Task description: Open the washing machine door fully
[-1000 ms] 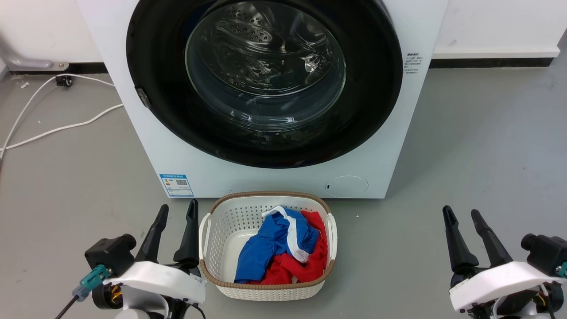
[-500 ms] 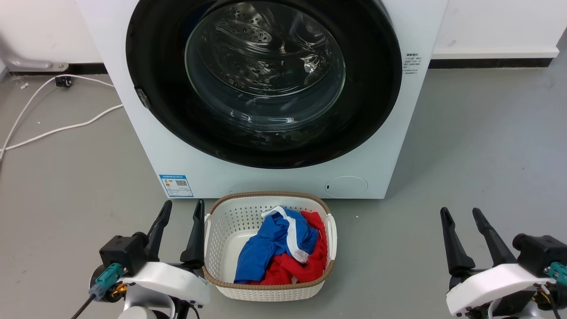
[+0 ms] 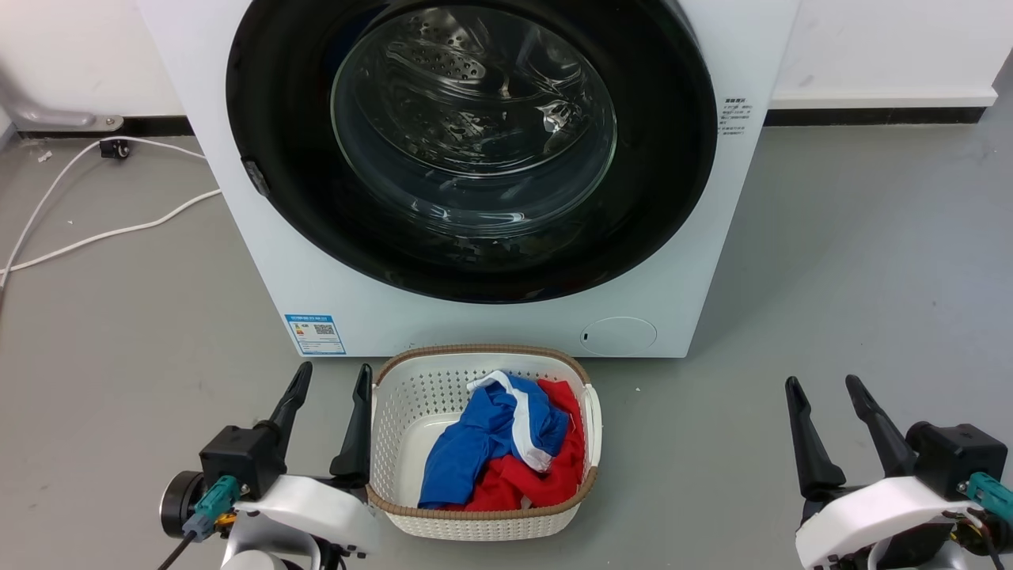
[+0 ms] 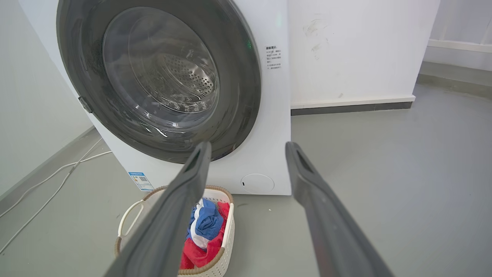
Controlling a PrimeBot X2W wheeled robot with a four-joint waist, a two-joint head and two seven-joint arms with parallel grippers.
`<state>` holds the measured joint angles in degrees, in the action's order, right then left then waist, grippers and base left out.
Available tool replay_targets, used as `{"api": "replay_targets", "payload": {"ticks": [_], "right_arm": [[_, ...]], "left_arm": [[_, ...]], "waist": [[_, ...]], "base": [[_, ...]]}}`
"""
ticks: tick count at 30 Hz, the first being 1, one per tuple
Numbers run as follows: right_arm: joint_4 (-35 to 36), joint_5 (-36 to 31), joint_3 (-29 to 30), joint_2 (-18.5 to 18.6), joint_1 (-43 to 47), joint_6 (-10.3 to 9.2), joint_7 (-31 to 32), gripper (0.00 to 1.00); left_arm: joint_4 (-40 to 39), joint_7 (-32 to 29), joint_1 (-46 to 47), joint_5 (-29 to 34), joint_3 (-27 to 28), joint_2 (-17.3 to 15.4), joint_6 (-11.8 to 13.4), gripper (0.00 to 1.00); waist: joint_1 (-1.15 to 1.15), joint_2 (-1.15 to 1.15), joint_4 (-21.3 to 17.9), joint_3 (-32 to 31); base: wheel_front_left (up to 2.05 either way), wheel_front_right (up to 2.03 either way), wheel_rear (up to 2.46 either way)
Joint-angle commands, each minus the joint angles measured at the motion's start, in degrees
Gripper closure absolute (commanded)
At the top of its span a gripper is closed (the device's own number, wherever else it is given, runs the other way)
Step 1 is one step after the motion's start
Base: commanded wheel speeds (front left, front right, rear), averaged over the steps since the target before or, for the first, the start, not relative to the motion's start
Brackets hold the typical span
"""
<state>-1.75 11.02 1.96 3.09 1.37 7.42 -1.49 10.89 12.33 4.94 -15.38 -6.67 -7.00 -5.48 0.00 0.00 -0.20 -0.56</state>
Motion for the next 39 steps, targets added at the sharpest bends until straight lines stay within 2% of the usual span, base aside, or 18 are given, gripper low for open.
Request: {"api": "replay_targets", "payload": {"ticks": [1, 25, 39], "right_arm": [[0.65, -1.29, 0.02, -0.21, 0.39, 0.11, -0.41, 0.00], [0.44, -7.36, -0.02, -0.32, 0.68, 0.06, -2.20, 0.00], [-1.00, -5.59, 0.23, -0.31, -0.20, 0.06, -2.51, 0.00]], "left_arm": [[-0.13, 0.46, 0.88, 1.21, -0.10, -0.38, 0.20, 0.00], [2.89, 2.94, 1.13, 8.37, 0.14, -0.42, 0.69, 0.00], [3.35, 2.95, 1.24, 6.34, 0.94, 0.01, 0.50, 0.00]], "waist": [[0.00, 0.00, 0.01, 0.00], [0.00, 0.00, 0.19, -0.03], [0.00, 0.00, 0.28, 0.11]], "base": [[0.00, 0.00, 0.00], [0.00, 0.00, 0.00], [0.00, 0.00, 0.00]]}}
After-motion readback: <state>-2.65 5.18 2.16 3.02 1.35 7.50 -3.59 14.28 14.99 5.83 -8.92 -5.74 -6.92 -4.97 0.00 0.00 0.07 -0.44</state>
